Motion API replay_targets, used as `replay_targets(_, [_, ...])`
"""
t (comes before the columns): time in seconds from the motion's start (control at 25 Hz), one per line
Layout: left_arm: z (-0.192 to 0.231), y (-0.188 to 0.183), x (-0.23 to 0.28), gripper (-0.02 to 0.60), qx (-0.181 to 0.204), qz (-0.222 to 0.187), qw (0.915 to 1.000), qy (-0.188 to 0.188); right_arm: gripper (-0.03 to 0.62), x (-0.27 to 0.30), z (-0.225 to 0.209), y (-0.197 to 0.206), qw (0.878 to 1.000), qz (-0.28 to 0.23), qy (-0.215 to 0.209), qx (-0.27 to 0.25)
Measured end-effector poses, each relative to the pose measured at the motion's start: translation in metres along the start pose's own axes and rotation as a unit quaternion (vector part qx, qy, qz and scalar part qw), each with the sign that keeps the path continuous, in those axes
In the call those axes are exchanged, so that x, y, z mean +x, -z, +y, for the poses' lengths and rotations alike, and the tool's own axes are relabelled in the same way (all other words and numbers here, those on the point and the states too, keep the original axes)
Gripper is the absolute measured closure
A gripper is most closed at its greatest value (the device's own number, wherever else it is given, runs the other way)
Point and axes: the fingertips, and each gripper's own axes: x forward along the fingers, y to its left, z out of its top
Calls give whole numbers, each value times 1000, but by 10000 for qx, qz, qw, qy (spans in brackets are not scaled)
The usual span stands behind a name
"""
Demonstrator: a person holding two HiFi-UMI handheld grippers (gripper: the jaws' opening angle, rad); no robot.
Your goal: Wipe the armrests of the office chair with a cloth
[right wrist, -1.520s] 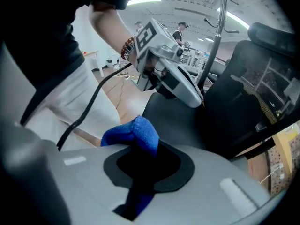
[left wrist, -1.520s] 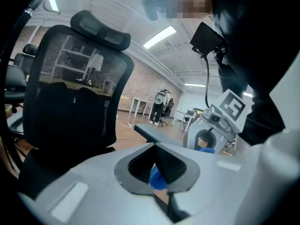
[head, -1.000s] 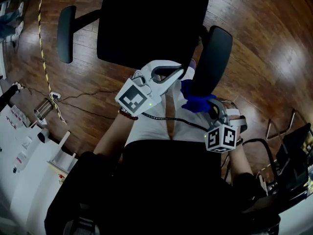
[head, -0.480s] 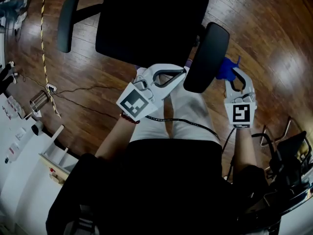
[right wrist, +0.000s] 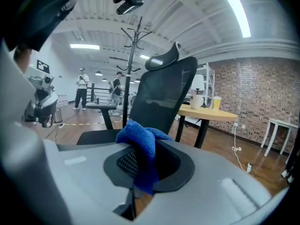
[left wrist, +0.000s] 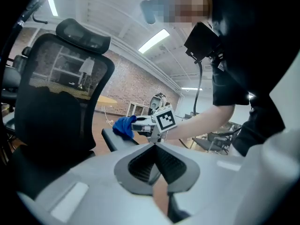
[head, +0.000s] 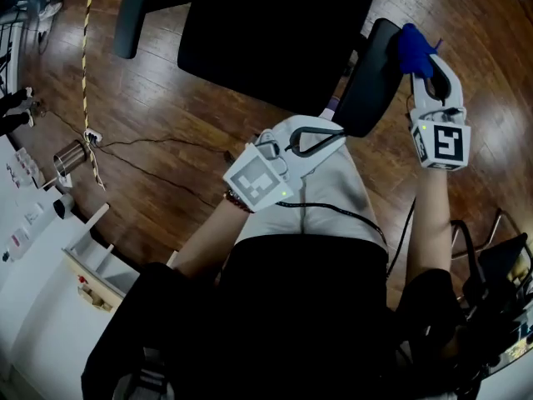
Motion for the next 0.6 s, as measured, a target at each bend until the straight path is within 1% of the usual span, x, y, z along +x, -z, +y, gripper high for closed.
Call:
replay_targets(0.08, [-8, 2, -10, 577, 95, -177, 9998, -49, 556, -5, 37, -11, 9988, -152, -427, -200])
replay_targets(0.16, [-18, 9, -21, 577, 219, -288, 9993, -66, 556, -16, 78, -19, 9958, -276, -822, -289])
replay_targets(0.24, [-30, 23, -28, 577, 377, -293, 9989, -17, 557, -35, 113, -18, 9933, -295, -1096, -223])
replay_targets(0.32, [-39, 39, -34, 577, 496, -378, 9981, -22, 557, -58, 140, -12, 9920, -279, -1229, -107])
replay_targets(0.36, [-43, 49, -37, 577, 463, -443, 9979, -69, 556, -69, 150, -6, 9917, -277, -1255, -44])
replay_targets(0.44, [-52, 72, -45, 577, 172, -558, 9980, -222, 557, -89, 167, 8, 9909, -308, -1304, 89])
replay_targets(0.52, [-60, 91, -47, 577, -97, -662, 9970, -385, 556, -101, 173, 16, 9896, -362, -1381, 156])
replay_targets(0.6, [-67, 101, -40, 577, -25, -717, 9963, -482, 557, -103, 174, 13, 9873, -437, -1530, 46])
